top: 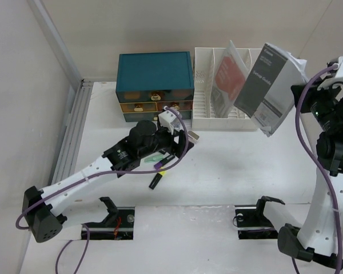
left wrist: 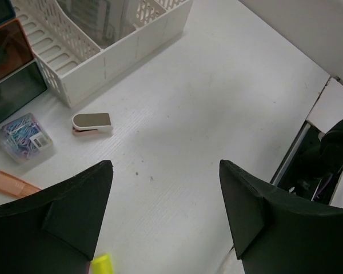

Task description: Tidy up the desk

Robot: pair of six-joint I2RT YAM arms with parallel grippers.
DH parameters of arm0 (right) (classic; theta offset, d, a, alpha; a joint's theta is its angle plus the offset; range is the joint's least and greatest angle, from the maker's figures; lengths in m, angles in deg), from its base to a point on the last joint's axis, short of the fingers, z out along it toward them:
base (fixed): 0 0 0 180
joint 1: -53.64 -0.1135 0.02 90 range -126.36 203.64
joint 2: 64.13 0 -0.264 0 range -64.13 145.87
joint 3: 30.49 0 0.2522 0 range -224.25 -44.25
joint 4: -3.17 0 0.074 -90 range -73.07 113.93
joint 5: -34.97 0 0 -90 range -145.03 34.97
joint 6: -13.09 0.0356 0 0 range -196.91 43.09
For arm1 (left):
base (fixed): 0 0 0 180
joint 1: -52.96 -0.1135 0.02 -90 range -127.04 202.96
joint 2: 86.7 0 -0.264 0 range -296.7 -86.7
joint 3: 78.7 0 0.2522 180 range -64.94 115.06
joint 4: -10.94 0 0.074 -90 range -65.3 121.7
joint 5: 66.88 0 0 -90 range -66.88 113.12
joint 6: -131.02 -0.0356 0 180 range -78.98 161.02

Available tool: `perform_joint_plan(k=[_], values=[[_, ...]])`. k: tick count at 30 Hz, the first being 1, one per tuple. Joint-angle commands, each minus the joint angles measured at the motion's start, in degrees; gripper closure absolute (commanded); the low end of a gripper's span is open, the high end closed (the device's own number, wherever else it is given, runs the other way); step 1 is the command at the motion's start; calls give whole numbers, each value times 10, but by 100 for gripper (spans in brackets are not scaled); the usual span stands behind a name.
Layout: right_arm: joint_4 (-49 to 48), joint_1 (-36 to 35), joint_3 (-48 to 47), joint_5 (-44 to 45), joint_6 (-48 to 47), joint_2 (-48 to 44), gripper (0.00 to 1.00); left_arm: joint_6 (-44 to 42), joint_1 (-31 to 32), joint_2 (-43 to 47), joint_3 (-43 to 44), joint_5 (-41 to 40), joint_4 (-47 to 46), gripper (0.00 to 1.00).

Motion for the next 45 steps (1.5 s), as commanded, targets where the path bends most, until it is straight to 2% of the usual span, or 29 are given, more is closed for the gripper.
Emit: perform_joint_plan(k=[1, 5, 9, 14, 18, 23, 34, 42, 45], values=[[-109, 3, -62, 93, 15, 11, 100, -10, -14, 42, -14, -4, -14, 28], [-131, 3, -88, 146, -5, 23, 100, -10, -26, 64, -37, -4, -14, 28], [-152, 3, -70, 174, -18, 29, 100, -10, -32, 76, -44, -16, -14, 26], [-216, 3, -12, 161, -18, 41, 100, -10, -32, 76, -44, -16, -14, 26], [-283, -9, 54, 156, 17, 68, 100, -10, -32, 76, -49, -16, -19, 26], [-327, -57, 60, 195, 41, 129, 100, -10, -32, 87, -55, -34, -19, 25], [-408, -233, 47, 320, 17, 232, 100, -10, -32, 93, -66, -45, -19, 25], [-588, -286, 133, 369, -20, 277, 100, -10, -32, 99, -71, -51, -19, 25], [-619, -294, 143, 401, -36, 298, 100, -10, -32, 99, -71, -51, -19, 25]])
